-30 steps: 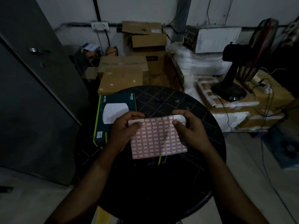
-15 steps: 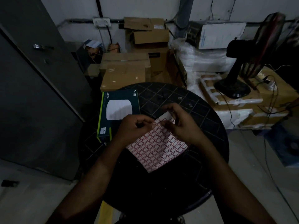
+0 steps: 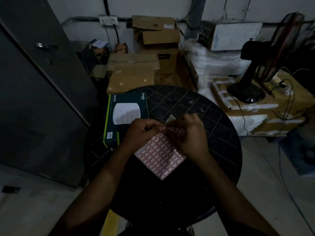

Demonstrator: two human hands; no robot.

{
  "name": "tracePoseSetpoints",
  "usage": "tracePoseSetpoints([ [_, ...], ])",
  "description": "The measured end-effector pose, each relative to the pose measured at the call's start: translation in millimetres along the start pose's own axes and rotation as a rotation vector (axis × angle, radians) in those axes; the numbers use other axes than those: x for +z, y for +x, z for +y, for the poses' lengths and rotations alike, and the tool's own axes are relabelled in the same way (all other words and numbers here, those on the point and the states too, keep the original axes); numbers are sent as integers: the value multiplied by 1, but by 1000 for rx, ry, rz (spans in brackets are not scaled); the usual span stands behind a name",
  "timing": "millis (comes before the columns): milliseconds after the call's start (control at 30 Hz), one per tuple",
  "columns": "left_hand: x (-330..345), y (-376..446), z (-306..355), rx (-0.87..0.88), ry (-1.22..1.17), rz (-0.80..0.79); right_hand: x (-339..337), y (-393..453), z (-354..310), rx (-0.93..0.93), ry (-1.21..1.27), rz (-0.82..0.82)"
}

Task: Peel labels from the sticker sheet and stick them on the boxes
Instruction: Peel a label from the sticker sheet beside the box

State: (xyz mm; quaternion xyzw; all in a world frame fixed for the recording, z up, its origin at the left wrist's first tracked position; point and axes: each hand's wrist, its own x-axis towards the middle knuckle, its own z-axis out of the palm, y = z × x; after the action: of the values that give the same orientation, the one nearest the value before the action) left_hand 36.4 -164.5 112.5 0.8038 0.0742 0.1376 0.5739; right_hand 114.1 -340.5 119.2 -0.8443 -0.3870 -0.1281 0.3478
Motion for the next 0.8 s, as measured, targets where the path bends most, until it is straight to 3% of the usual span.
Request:
tracePoseSetpoints([
  [233,1,1,-1,-11,13,18,1,4,-1,82,140,20],
  [467,1,1,3,-7,14,23,3,7,-1,243,439,-18],
  [800,1,2,1,-18,20,25,-11,12,5,347,563,-89],
])
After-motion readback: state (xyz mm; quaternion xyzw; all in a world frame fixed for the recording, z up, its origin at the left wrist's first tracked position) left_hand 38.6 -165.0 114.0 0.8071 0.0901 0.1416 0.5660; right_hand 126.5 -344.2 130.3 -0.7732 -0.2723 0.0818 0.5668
